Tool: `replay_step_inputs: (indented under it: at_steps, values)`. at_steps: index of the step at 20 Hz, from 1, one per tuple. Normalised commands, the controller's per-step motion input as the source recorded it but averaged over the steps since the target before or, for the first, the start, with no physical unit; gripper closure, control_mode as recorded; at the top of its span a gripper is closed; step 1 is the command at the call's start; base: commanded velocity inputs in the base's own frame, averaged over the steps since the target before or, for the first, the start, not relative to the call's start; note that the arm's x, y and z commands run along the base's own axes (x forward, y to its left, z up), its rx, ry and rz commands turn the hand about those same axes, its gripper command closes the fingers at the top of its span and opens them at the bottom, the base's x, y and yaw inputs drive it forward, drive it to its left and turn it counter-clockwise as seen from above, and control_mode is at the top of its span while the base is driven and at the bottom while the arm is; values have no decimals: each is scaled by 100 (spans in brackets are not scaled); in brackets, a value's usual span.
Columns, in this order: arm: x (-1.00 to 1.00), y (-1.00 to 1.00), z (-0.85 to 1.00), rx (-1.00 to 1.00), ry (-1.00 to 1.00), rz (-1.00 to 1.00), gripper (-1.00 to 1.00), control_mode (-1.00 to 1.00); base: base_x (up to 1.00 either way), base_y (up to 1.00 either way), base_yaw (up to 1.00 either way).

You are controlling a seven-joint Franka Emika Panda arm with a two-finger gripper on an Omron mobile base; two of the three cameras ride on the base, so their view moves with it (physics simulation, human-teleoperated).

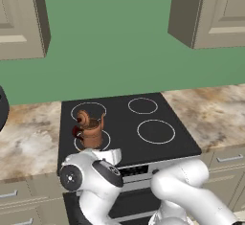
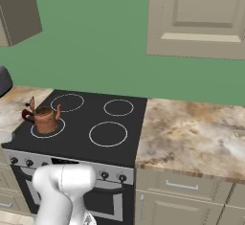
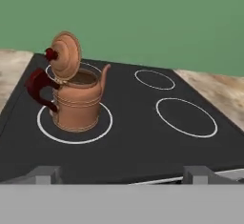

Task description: Turn on the front left burner of the stove.

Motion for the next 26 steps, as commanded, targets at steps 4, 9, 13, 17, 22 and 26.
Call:
replay_step_inputs:
  at_steps: [4, 9, 13, 17, 22, 26]
  values:
    - [-74, 82, -51, 0, -48, 0, -100, -100, 0, 0, 0]
    - [-27, 49, -58, 0, -25, 0, -100, -100, 0, 0, 0]
    - [0, 0, -14, -2, -1, 0, -100, -100, 0, 0, 0]
    - [0, 16, -52, -1, -10, 0, -100, -100, 0, 0, 0]
    - [1, 12, -51, 0, 0, 0, -100, -100, 0, 0, 0]
    - [13, 13, -50, 0, 0, 0, -100, -100, 0, 0, 0]
